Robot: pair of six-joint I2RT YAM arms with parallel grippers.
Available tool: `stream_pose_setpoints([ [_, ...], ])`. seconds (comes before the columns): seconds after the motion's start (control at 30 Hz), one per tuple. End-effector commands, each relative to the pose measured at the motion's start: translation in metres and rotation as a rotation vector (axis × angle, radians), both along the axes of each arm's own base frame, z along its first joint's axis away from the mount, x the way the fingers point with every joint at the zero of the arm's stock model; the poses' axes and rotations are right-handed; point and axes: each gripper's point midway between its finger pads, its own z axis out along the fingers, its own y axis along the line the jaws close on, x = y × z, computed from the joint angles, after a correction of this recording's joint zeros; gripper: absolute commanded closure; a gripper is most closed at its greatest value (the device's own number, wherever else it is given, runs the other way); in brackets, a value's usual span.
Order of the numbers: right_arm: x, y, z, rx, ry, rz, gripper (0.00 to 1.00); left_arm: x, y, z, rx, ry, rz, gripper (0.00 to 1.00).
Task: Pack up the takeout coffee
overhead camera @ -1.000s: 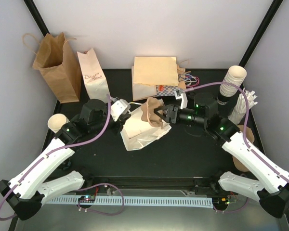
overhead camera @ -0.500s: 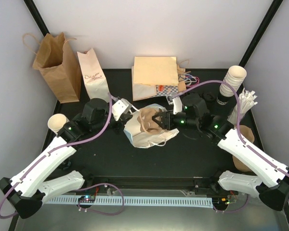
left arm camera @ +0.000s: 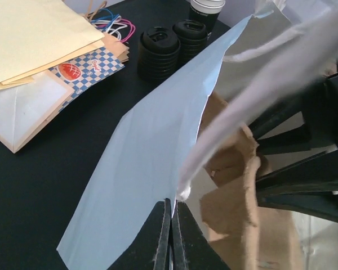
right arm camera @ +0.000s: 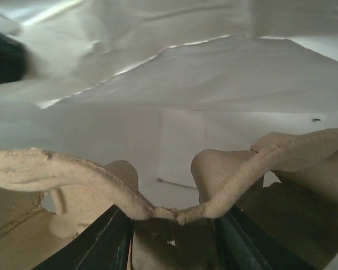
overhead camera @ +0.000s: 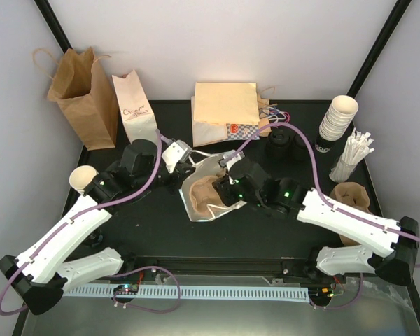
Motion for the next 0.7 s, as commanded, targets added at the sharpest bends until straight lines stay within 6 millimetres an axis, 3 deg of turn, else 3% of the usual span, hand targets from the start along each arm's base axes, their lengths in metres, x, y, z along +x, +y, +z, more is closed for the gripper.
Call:
stream_pose_setpoints([
  [0.0,0.016,-0.006,-0.001,-0.149,-0.121,-0.090,0.56,-0.004,-0.003,0.019,-0.044,0.003,-0.009,0.98],
  [0.47,0.013,0.012,-0.023,-0.280,-0.150,-0.079,0.55,0.006,-0.005,0.013,-0.068,0.103,0.074,0.98],
  [0.67,0.007,0.019,-0.045,-0.293,-0.105,-0.047,0.55,0.009,-0.008,0.020,-0.106,0.107,0.089,0.98],
])
